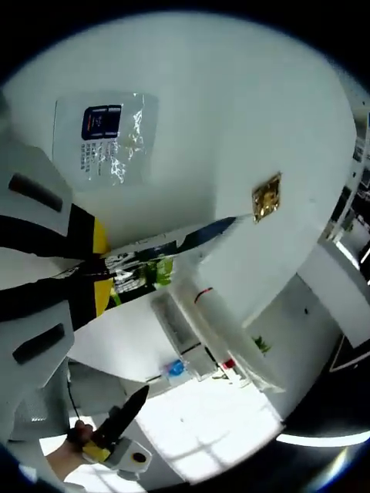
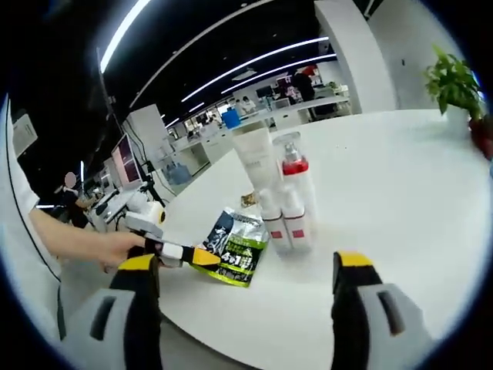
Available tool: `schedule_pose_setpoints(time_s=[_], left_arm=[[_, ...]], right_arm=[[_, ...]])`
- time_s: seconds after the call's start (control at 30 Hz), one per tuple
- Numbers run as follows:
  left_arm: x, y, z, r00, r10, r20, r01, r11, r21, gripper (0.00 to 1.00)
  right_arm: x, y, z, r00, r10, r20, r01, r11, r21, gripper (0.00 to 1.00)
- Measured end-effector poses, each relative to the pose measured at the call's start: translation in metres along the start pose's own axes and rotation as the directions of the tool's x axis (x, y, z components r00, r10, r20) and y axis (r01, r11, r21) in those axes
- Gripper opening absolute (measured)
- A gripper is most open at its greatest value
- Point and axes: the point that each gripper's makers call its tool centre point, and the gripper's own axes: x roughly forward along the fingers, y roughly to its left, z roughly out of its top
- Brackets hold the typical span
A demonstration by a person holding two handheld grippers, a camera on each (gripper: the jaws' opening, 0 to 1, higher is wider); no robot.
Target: Arrange the skincare products in the storage area until every visible bottle or jar stands upright without overlapping.
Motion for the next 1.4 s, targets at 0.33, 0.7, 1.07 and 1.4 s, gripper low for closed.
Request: schedule_pose_setpoints(time_s=[0.33, 0.7, 1.07, 1.4], left_arm=[[-0.003, -0.003, -0.001, 1.000, 0.016, -0.012, -0.013, 0.982, 0.188, 0.10], [-0.011, 0.002, -0.002, 0.998, 0.062, -0.031, -0.049, 0.949, 0.310, 0.25], [-0.020, 0.006, 0.000, 0.993, 0.111, -0.039, -0.088, 0.918, 0.387, 0.30], [-0.029, -0.003, 0.022, 0.992, 0.123, 0.010, -0.113, 0.871, 0.477, 0.36]], right_arm=[[0.000, -0.001, 0.000, 1.000, -0.001, -0.002, 0.001, 1.000, 0.005, 0.93], [0.000, 0.001, -0.001, 1.000, 0.000, -0.008, 0.000, 1.000, -0.004, 0.93], [0.000, 0.001, -0.001, 1.000, 0.000, -0.006, 0.000, 1.000, -0.002, 0.93], [0.000, 0.002, -0.001, 1.000, 0.005, -0.009, -0.005, 1.000, -0.002, 0.93]])
